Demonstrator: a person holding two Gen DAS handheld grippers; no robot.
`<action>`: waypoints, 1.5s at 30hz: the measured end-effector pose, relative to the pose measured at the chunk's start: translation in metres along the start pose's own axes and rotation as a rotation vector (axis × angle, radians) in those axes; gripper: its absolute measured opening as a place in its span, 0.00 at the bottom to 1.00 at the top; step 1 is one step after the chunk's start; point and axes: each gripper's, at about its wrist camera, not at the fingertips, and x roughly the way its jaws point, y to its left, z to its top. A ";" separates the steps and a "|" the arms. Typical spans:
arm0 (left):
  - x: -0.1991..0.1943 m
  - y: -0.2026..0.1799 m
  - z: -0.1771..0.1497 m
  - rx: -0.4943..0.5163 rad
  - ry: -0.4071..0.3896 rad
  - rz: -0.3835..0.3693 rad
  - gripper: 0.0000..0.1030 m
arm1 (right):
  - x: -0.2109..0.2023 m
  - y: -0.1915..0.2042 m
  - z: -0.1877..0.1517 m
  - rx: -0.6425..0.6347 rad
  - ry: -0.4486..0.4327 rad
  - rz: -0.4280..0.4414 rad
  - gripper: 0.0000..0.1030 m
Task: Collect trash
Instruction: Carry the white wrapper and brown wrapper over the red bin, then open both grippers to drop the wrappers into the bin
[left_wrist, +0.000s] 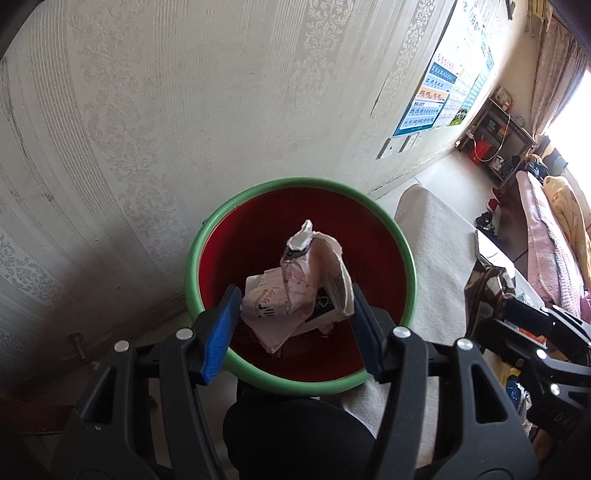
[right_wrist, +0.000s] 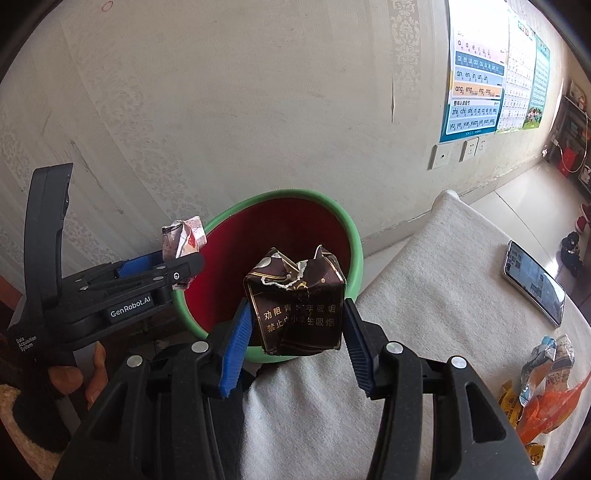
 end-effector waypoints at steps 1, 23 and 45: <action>0.000 0.001 0.000 -0.002 0.000 0.000 0.55 | 0.001 0.000 0.001 0.000 0.001 0.000 0.46; 0.008 0.009 0.004 -0.010 0.011 -0.004 0.55 | 0.014 0.007 0.009 -0.024 0.015 -0.007 0.46; 0.013 0.018 0.006 -0.035 0.009 0.018 0.55 | 0.015 0.019 0.027 -0.048 -0.028 0.024 0.47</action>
